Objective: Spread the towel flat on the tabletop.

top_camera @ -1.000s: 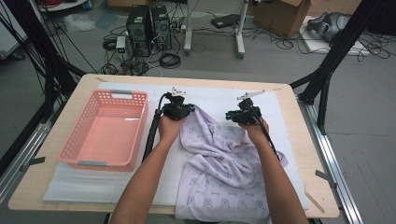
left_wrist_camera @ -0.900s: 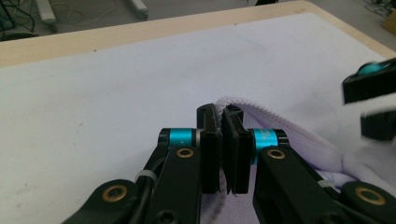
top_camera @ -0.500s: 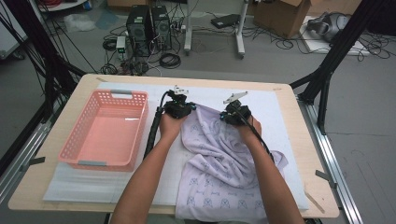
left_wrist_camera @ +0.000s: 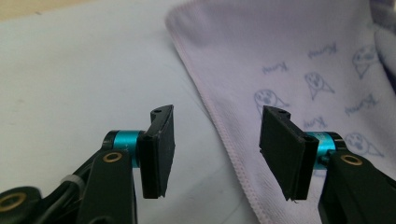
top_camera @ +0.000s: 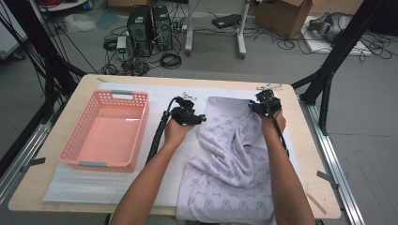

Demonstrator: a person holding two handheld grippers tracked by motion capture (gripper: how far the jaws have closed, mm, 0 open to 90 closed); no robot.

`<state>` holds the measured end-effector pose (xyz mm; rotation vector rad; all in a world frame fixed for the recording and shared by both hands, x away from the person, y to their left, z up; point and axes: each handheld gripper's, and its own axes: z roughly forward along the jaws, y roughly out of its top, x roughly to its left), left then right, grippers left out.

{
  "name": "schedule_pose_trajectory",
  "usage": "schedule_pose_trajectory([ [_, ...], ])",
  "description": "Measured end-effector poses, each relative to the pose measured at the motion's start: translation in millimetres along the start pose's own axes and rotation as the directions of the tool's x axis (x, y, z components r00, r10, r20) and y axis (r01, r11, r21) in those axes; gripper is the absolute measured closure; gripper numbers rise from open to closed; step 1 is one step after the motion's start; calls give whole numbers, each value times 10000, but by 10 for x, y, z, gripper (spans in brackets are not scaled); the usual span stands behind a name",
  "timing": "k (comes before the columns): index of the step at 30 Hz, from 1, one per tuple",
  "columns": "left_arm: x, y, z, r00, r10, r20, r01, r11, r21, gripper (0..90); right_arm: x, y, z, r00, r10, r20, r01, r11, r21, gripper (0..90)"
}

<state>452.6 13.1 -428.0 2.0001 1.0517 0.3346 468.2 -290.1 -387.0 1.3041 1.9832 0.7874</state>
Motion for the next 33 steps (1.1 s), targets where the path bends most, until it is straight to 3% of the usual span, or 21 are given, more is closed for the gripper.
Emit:
schedule_pose_trajectory([
  [5,-143,-72,210,9990,437,-26,-435,9973,584,423,-103,-117,-183,9997,74,-245,-80,9997,-241,547],
  [7,-235,-70,237,9928,1083,-510,-1053,9928,580,411,-167,-165,-240,9993,191,-316,-198,9996,-220,536],
  [8,-255,-73,238,9913,1277,-316,-1262,9909,465,457,-200,-185,-256,9985,247,-481,-257,9995,-195,530],
  [10,-310,-75,238,9876,1571,64,-1572,9866,437,691,-272,-215,-273,9930,661,-979,-680,9976,-164,511],
  [11,-344,-78,241,9829,1836,130,-1840,9819,450,806,-306,-224,-279,9839,966,-1503,-1023,9943,-303,508],
  [12,-358,-76,241,9807,1954,65,-1955,9796,471,833,-334,-229,-285,9702,1272,-2065,-1381,9896,-395,490],
  [13,-341,-65,232,9837,1796,26,-1795,9822,549,843,-350,-229,-288,9524,1452,-2680,-1646,9850,-514,479],
  [14,-308,-56,211,9866,1594,-337,-1572,9858,591,849,-349,-223,-297,9440,1378,-2998,-1612,9854,-544,479],
  [16,-167,-44,138,9896,1008,-1024,-952,9937,586,852,-312,-211,-319,9598,946,-2642,-1070,9937,-329,479],
  [17,-86,-45,88,9871,712,-1434,-657,9969,429,853,-295,-214,-326,9672,790,-2414,-852,9962,-152,480],
  [19,85,-54,-27,9787,184,-2047,-145,9997,205,853,-296,-245,-331,9686,808,-2350,-828,9966,13,494],
  [22,289,-63,-186,9547,-303,-2961,314,9995,-12,853,-276,-330,-315,9723,832,-2182,-742,9960,491,521],
  [24,385,-89,-269,9480,-932,-3042,833,9955,-454,852,-260,-407,-278,9777,664,-1991,-514,9955,793,532],
  [25,408,-106,-292,9481,-1030,-3009,925,9945,-492,851,-258,-447,-255,9774,767,-1971,-605,9944,869,534],
  [27,418,-149,-301,9485,-1049,-2989,945,9943,-489,838,-281,-511,-196,9720,1234,-2000,-1046,9893,1019,533],
  [28,414,-173,-295,9487,-1116,-2960,997,9935,-549,828,-292,-530,-168,9648,1587,-2098,-1391,9847,1050,533],
  [31,413,-234,-274,9648,-1274,-2300,1193,9917,-489,781,-296,-534,-132,9420,2341,-2404,-2174,9715,943,540],
  [32,405,-244,-261,9692,-1361,-2055,1291,9905,-473,749,-265,-529,-115,9402,2372,-2443,-2174,9704,1055,540],
  [33,398,-249,-257,9735,-1373,-1829,1314,9904,-440,716,-216,-523,-94,9500,2127,-2285,-1871,9739,1289,537],
])
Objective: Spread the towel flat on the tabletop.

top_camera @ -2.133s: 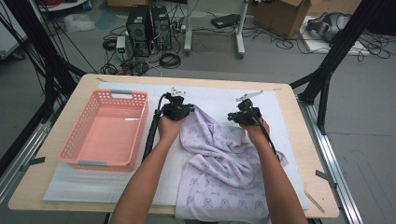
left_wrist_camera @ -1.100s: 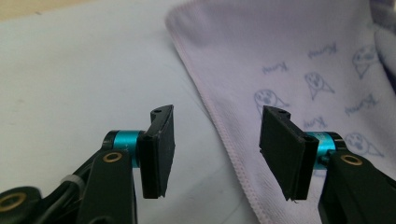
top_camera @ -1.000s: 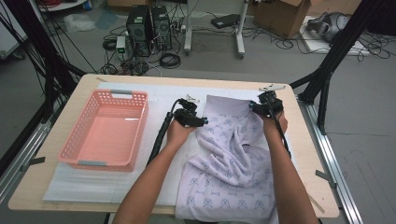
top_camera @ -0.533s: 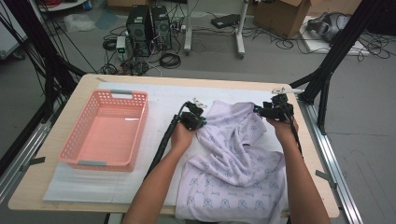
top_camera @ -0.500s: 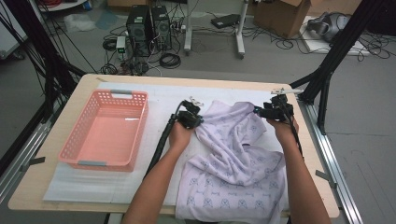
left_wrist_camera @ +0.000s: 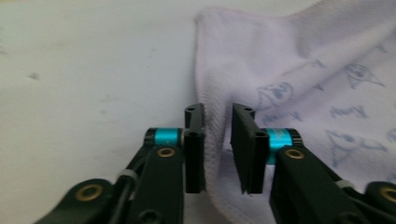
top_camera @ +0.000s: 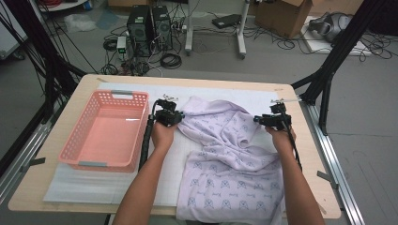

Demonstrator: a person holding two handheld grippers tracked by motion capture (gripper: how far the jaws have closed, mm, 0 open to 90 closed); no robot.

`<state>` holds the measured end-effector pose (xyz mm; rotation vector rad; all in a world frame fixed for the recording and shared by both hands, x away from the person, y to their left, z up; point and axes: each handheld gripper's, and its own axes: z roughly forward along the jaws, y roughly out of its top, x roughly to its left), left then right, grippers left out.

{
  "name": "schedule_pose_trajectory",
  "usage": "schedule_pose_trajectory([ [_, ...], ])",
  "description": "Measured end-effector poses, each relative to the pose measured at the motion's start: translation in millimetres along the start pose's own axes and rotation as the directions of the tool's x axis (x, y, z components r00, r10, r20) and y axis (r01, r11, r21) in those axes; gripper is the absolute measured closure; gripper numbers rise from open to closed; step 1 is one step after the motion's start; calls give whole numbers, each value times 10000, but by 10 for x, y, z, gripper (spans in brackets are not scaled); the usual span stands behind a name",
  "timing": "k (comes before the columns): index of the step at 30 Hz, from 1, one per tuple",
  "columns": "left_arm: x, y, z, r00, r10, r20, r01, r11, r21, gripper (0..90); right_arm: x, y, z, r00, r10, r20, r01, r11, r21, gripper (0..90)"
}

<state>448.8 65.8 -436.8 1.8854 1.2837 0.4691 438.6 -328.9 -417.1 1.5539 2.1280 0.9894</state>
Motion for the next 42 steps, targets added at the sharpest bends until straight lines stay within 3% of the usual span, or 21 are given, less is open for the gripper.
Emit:
schedule_pose_trajectory([
  [2,-37,9,-10,9997,9,257,-8,10000,-27,664,94,-18,54,9981,-339,509,315,9984,472,512],
  [4,-79,24,-32,9990,11,456,-4,9999,-135,603,147,-55,29,9979,-153,636,146,9998,128,515],
  [7,-136,29,-55,9976,81,690,-79,10000,-28,523,194,-113,-65,9995,-86,288,91,9998,-198,512],
  [10,-214,-2,-63,9973,112,727,-107,9999,-80,479,249,-193,-74,9997,-68,-254,80,9988,487,501],
  [11,-236,-32,-65,9977,116,673,-100,9997,-238,482,277,-223,-69,9993,-278,-247,292,9978,600,506],
  [13,-260,-84,-38,9977,204,640,-204,9998,8,476,324,-265,-45,9976,-613,-319,634,9957,673,526],
  [16,-270,-141,-17,9974,220,688,-233,9996,180,466,404,-281,39,9910,-1309,-283,1333,9851,1091,623],
  [18,-269,-149,-39,9974,200,697,-200,9998,5,467,426,-255,50,9843,-1696,-480,1738,9793,1038,833],
  [20,-261,-155,-52,9970,186,745,-189,9998,40,464,415,-221,87,9711,-2343,-464,2377,9669,924,861],
  [21,-260,-162,-59,9968,126,787,-128,9999,20,461,388,-192,105,9697,-2415,-374,2440,9655,915,866],
  [23,-259,-179,-80,9962,89,869,-93,9999,37,458,291,-121,120,9663,-2524,501,2492,9665,618,869],
  [24,-260,-189,-96,9954,96,952,-95,10000,-13,455,220,-84,107,9661,-2326,1121,2317,9725,213,868],
  [26,-276,-218,-123,9938,81,1110,-71,9999,-89,453,55,-24,43,9577,-1541,2431,1823,9783,-981,868],
  [28,-305,-244,-139,9901,258,1379,-264,9996,26,454,-86,10,6,9505,-503,3067,1032,9819,-1588,867],
  [29,-315,-257,-155,9886,367,1460,-368,9993,-25,455,-136,28,0,9501,-147,3117,720,9822,-1732,865],
  [31,-321,-261,-178,9865,359,1596,-345,9993,-118,455,-176,64,-12,9523,79,3051,517,9810,-1869,846],
  [33,-307,-257,-205,9838,228,1776,-195,9996,-201,454,-149,68,-24,9585,67,2850,510,9796,-1946,724],
  [35,-315,-259,-261,9763,134,2160,-54,9993,-378,463,-123,59,-36,9807,147,1949,234,9811,-1921,604],
  [36,-331,-270,-300,9748,227,2221,-108,9984,-546,468,-90,51,-64,9841,23,1776,320,9812,-1903,581],
  [38,-369,-294,-371,9704,395,2381,-230,9972,-717,473,-26,21,-156,9878,-397,1507,717,9743,-2135,580],
  [42,-474,-305,-432,9599,842,2673,-768,9963,-381,466,78,-26,-371,9922,-831,926,1033,9654,-2396,582],
])
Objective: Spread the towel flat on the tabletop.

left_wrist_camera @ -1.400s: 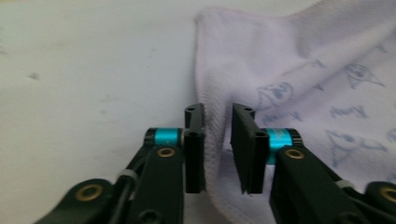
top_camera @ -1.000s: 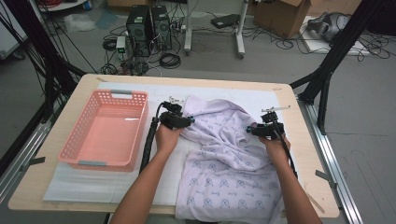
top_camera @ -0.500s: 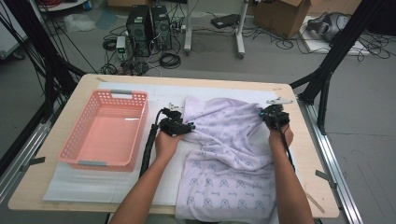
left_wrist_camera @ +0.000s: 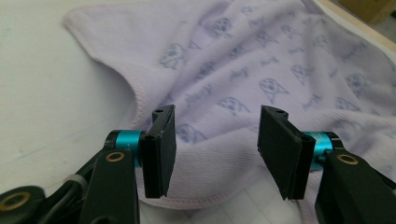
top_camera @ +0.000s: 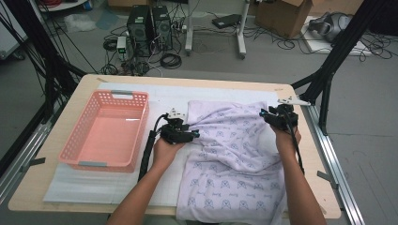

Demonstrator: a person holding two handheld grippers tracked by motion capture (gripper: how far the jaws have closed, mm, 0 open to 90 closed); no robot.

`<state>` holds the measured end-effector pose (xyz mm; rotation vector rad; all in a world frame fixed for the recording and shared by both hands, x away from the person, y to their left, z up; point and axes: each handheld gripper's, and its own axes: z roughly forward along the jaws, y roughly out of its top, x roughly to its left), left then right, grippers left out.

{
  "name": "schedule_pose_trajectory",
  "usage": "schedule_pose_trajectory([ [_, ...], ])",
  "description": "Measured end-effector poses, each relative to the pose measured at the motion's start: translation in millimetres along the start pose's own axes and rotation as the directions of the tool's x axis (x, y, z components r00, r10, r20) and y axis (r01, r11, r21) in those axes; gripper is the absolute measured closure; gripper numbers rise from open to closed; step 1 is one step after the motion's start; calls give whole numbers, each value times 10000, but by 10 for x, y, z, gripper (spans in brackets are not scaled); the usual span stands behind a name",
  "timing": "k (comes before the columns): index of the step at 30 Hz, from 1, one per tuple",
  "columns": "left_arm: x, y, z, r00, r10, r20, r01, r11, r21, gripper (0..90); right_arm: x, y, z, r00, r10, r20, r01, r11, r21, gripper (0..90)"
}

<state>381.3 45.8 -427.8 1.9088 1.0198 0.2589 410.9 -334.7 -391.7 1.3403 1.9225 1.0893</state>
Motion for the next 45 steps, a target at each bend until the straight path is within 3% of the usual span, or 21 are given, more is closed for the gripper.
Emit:
schedule_pose_trajectory([
  [3,-79,-10,59,9997,250,1,-250,9994,259,424,87,-35,-166,9979,-382,-521,379,9993,-68,581],
  [6,-147,-52,181,9988,481,73,-485,9954,827,402,172,-104,-327,9932,-693,-932,704,9975,86,577],
  [8,-213,-79,247,9977,672,116,-681,9920,1066,399,212,-158,-442,9900,-919,-1067,907,9957,-164,586],
  [11,-321,-99,309,9924,1226,-109,-1209,9874,1020,387,227,-225,-553,9878,-899,-1268,886,9959,-161,585],
  [13,-347,-100,329,9885,1503,-187,-1479,9843,964,469,216,-255,-578,9881,-875,-1266,879,9961,-29,585],
  [15,-345,-94,343,9886,1494,179,-1504,9849,862,708,197,-281,-579,9889,-764,-1273,774,9970,31,585],
  [16,-346,-85,355,9890,1473,108,-1476,9852,867,788,188,-294,-575,9891,-706,-1294,722,9974,79,585],
  [20,-182,-2,332,9950,744,-663,-717,9966,418,840,164,-343,-548,9881,-610,-1409,653,9975,263,585],
  [21,-72,18,303,9960,184,-872,-170,9997,166,841,162,-350,-548,9882,-579,-1421,624,9977,279,585],
  [23,121,29,246,9872,-355,-1552,344,9994,-93,847,150,-361,-543,9889,-520,-1395,569,9979,317,585],
  [25,292,34,185,9781,-888,-1883,811,9955,-486,847,136,-363,-532,9890,-394,-1425,448,9984,354,585],
  [27,391,76,132,9629,-872,-2553,730,9952,-647,847,127,-363,-513,9890,-321,-1442,377,9986,366,585],
  [29,465,100,87,9533,-1129,-2800,871,9909,-1030,847,126,-365,-482,9887,-344,-1459,410,9983,426,578],
  [31,491,96,83,9552,-1260,-2679,1030,9898,-986,843,127,-373,-445,9889,-323,-1451,412,9974,586,552],
  [33,479,90,88,9644,-1330,-2287,1139,9890,-948,804,123,-387,-391,9823,-111,-1868,263,9965,789,537],
  [35,446,93,80,9698,-1511,-1916,1350,9863,-946,613,147,-402,-327,9723,-124,-2334,364,9944,989,535],
  [37,390,80,46,9766,-1511,-1528,1375,9859,-957,529,201,-415,-255,9560,-160,-2928,534,9913,1200,536],
  [39,316,34,-2,9809,-1381,-1368,1240,9865,-1071,490,277,-426,-177,9558,-317,-2924,783,9857,1491,538],
  [41,272,-5,-43,9858,-1269,-1104,1166,9886,-954,483,346,-447,-86,9636,-426,-2640,935,9786,1834,542],
  [43,224,-10,-76,9913,-816,-1036,754,9952,-620,464,404,-475,12,9616,-502,-2699,1096,9716,2096,556],
  [45,164,-22,-116,9942,-461,-972,389,9965,-745,468,473,-497,87,9611,-789,-2648,1448,9600,2397,619],
])
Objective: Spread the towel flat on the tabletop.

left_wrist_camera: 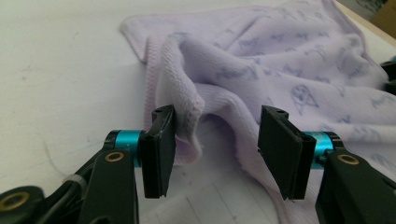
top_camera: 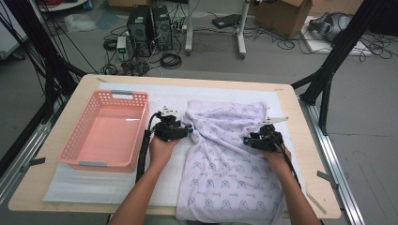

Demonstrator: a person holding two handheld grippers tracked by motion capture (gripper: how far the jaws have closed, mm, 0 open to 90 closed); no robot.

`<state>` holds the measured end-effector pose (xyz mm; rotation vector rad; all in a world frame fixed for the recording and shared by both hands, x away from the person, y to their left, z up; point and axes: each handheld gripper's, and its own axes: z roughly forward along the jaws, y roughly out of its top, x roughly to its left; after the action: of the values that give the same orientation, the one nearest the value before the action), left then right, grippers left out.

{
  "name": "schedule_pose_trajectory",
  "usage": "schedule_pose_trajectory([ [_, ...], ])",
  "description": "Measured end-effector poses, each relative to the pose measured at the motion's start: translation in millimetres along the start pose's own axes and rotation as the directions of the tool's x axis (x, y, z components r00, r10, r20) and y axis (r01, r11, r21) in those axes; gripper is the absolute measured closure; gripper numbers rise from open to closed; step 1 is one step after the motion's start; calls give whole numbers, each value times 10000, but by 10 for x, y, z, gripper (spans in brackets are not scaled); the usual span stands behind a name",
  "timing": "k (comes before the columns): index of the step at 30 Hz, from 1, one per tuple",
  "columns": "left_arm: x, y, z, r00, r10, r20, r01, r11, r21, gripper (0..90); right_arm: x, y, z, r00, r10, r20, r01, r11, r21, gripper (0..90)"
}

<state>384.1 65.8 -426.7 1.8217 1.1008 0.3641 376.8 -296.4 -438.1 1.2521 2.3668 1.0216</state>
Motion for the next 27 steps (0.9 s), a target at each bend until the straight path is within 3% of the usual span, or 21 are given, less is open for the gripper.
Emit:
schedule_pose_trajectory([
  [3,-40,-34,-40,9997,123,192,-122,9999,-70,478,67,28,27,9980,-635,42,634,9980,60,819],
  [6,-47,-97,-42,9984,-31,565,30,10000,7,494,73,56,29,9929,-987,658,989,9951,-6,848],
  [8,-50,-136,-36,9970,1,769,-11,9999,135,512,-36,70,15,9869,-617,1494,670,9973,-311,848],
  [9,-56,-154,-26,9961,-62,879,45,9998,193,518,-98,72,-10,9786,-217,2046,331,9981,-527,844],
  [11,-82,-182,0,9940,-34,1096,-2,9995,327,522,-226,58,-72,9365,503,3470,-119,9937,-1118,840],
  [14,-144,-203,57,9901,190,1393,-264,9983,514,526,-392,-1,-116,8917,1473,4281,-895,9843,-1523,816],
  [16,-177,-218,101,9883,224,1510,-319,9976,610,510,-437,-29,-146,8942,2146,3929,-1521,9710,-1842,704],
  [17,-184,-228,123,9879,228,1537,-336,9971,681,495,-431,-32,-167,8955,2243,3843,-1606,9683,-1911,661],
  [18,-190,-238,146,9885,192,1501,-311,9965,771,479,-414,-36,-196,9038,2233,3652,-1570,9666,-2025,636],
  [21,-217,-250,185,9894,297,1419,-442,9940,997,456,-344,-42,-314,9274,2146,3063,-1409,9591,-2454,602],
  [24,-268,-231,213,9865,372,1598,-533,9938,976,455,-253,-32,-401,9506,1724,2583,-1089,9639,-2428,600],
  [25,-292,-227,227,9866,635,1503,-803,9908,1088,456,-220,-30,-427,9580,1475,2461,-870,9667,-2407,600],
  [27,-354,-228,253,9867,1019,1268,-1163,9869,1115,464,-144,-25,-479,9648,1198,2343,-616,9684,-2415,600],
])
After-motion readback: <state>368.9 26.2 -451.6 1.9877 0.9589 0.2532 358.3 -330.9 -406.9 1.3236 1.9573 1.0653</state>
